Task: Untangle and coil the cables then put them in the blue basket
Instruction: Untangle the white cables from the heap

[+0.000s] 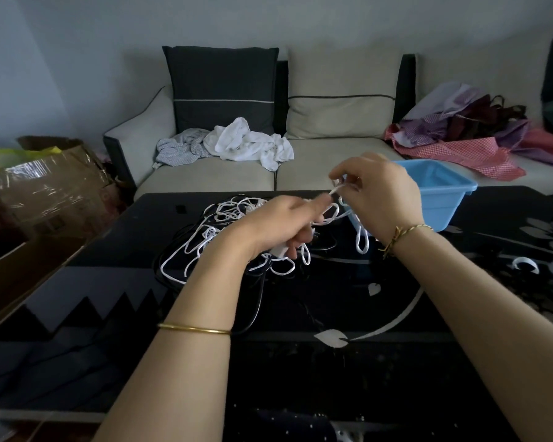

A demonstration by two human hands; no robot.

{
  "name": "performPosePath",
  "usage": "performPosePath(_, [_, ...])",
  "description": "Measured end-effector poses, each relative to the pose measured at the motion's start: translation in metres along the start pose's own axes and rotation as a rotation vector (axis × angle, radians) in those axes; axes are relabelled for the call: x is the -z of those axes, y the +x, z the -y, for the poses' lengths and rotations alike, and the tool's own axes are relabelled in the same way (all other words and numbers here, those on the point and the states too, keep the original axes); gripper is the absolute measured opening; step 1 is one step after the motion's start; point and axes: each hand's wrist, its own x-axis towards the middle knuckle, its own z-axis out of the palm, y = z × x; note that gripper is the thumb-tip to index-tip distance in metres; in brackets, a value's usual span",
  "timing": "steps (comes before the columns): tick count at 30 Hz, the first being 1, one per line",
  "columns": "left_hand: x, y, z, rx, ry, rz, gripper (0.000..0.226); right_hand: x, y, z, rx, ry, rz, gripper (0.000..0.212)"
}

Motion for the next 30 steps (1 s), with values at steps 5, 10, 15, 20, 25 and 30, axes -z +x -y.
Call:
performPosePath(5, [-0.001, -0.002, -0.009, 0.046, -0.379, 0.124, 0.038, -0.015, 0.004, -0.008, -0.147, 0.322, 0.037, 0.025])
performPosePath(10, [0.007, -0.001, -0.008, 0.081, -0.886, 0.189, 0.041, -0.032, -0.003, -0.009, -0.159, 0.383, 0.244, 0.016])
performPosePath(15, [0.017, 0.0, 0.003, 0.067, -1.21, 0.02, 0.047, -0.037, -0.01, -0.004, -0.25, 0.656, 0.451, 0.023])
performPosePath(20, [0.026, 0.001, 0.008, -0.011, -1.342, -0.206, 0.047, -0.043, -0.019, -0.008, -0.492, 1.111, 0.6, 0.022])
performPosePath(25, [0.027, 0.002, 0.009, -0.041, -1.329, -0.31, 0.046, -0.054, -0.018, -0.011, -0.53, 1.181, 0.529, 0.015])
performPosePath(30, [0.044, -0.004, 0.013, -0.079, -1.347, -0.514, 0.045, -0.063, -0.018, -0.028, -0.559, 0.82, 0.383, 0.012])
